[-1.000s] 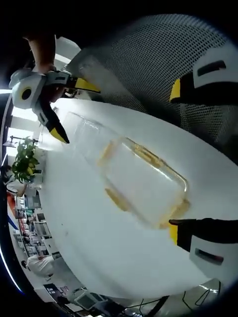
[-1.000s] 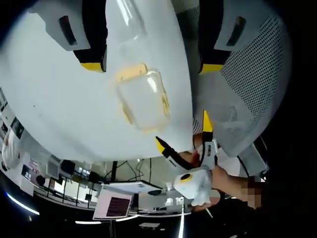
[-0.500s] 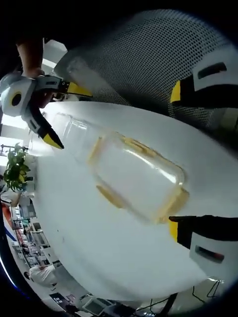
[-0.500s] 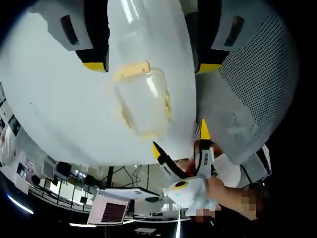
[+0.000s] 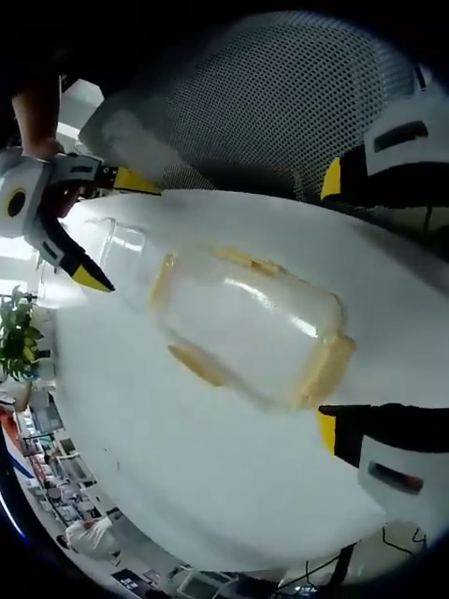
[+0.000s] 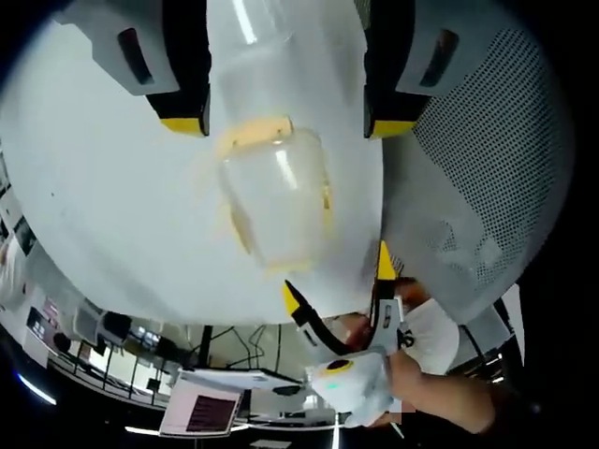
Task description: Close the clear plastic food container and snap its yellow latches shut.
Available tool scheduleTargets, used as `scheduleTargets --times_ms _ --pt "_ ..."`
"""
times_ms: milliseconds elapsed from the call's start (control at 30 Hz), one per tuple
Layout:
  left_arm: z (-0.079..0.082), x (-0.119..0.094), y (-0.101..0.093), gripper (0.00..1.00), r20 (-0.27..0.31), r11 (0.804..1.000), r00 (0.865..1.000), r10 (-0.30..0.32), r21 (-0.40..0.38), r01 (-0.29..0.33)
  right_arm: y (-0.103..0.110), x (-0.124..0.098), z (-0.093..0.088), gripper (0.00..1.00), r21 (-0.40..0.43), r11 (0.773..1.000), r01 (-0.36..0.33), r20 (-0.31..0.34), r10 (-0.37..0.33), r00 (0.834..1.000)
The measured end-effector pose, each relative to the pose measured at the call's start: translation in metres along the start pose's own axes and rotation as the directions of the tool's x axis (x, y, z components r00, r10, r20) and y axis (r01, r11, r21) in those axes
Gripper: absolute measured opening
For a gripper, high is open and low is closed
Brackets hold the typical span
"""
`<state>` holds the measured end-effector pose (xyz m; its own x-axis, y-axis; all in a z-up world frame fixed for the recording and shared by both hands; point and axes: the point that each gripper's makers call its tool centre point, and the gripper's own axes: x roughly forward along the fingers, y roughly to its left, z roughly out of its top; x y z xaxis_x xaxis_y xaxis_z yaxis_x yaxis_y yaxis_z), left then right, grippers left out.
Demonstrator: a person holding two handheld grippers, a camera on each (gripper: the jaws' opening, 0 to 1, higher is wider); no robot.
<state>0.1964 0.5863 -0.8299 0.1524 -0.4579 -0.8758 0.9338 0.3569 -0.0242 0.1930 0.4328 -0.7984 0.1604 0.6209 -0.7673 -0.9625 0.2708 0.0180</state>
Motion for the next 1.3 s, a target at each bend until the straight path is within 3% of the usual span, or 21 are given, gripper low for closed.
scheduleTargets --times_ms 167,833,1167,1300 --pt "-0.002 0.003 0.006 0.84 -0.030 0.999 1.000 -0.004 0.041 0.005 0.002 0.006 -0.006 0.62 -0.009 1.000 -0.024 -0.037 0.024 0.999" --pt "-0.011 0.010 0.023 0.75 -0.135 0.983 0.991 -0.023 0.177 0.047 -0.012 0.019 -0.011 0.55 -0.109 0.994 -0.010 -0.124 -0.004 0.992" --pt "-0.014 0.013 0.027 0.74 -0.169 0.963 0.985 -0.023 0.260 0.067 -0.016 0.026 -0.015 0.54 -0.148 0.989 -0.029 -0.169 0.003 0.986" --pt "-0.015 0.013 0.030 0.70 -0.188 0.954 0.982 -0.026 0.289 0.081 -0.016 0.029 -0.016 0.55 -0.147 0.989 -0.037 -0.179 0.011 0.984"
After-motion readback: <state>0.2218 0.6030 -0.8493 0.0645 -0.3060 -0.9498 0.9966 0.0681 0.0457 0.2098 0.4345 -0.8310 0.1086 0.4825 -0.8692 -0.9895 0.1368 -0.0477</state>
